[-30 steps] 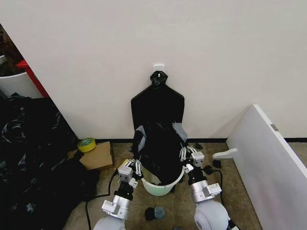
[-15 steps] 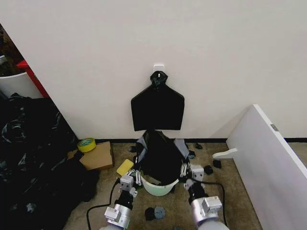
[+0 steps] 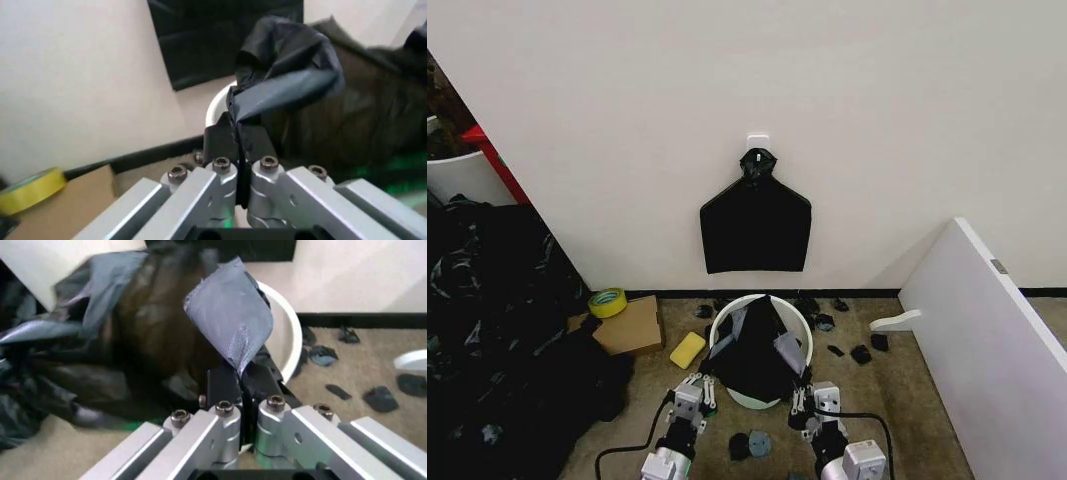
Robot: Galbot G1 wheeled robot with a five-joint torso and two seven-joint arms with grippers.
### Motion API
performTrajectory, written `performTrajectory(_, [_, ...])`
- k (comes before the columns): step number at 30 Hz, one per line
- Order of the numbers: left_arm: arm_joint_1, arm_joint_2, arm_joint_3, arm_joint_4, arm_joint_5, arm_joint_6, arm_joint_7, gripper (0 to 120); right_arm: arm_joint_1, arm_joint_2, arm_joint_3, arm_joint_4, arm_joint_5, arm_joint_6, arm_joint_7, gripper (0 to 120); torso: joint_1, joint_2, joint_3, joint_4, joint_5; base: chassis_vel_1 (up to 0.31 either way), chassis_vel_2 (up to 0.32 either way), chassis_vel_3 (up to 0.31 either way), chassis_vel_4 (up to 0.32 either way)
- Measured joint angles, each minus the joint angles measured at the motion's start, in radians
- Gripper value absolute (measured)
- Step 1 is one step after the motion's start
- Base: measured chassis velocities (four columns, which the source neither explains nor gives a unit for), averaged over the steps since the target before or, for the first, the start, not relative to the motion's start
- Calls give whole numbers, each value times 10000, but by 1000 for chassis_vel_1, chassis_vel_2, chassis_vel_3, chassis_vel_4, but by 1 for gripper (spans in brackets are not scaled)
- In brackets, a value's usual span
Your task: Place the garbage bag over the trash bin.
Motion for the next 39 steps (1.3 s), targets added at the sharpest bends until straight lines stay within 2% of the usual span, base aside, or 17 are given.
performTrajectory(4, [36,-154,12,254,372,331,-543,0,131,165,-59,-466,-183,-342,294,0,0,0,0,0,-1,0,0,0,0])
performTrajectory(9, [110,-296,11,441,505,796,-1146,0,233,361,-234,-1119,-1140,-558,343,0,0,0,0,2,-3,0,0,0,0])
performTrajectory(15, [-46,-446,7,765,522,958,-1307,0,513,488,-300,-1602,-1706,-749,316,0,0,0,0,6,-13,0,0,0,0])
performTrajectory(19, [-125,-566,41,999,355,1047,-1374,0,628,524,-304,-1786,-1790,-1221,406,0,0,0,0,5,0,0,0,0,0])
performTrajectory(23, [-44,-534,72,814,222,1030,-1377,0,480,401,-312,-1564,-1748,-1411,468,0,0,0,1,-1,9,0,0,0,0])
performTrajectory(26, [82,-442,112,472,44,1001,-1382,0,320,250,-311,-1025,-1418,-1768,483,0,0,0,1,-12,12,0,0,0,0])
performTrajectory(29, [244,-276,212,29,-248,1141,-1460,0,365,60,-29,-337,-747,-2276,469,0,-1,0,0,-1,4,0,0,0,0])
performTrajectory(30, [331,-194,282,-149,-355,1297,-1551,0,393,-38,71,-149,-425,-2491,465,0,0,0,1,-6,8,0,0,0,0])
performTrajectory(33, [443,-104,375,-348,-469,1549,-1694,0,439,-195,184,105,40,-2887,474,0,0,0,1,-2,16,0,0,0,0])
performTrajectory(36, [519,-39,444,-515,-619,1808,-1800,0,559,-563,412,515,847,-3778,511,0,0,0,1,-3,9,0,0,0,0])
performTrajectory(39, [520,-39,479,-546,-741,1881,-1810,0,674,-745,578,635,1148,-4132,512,0,0,0,1,-2,9,0,0,0,0])
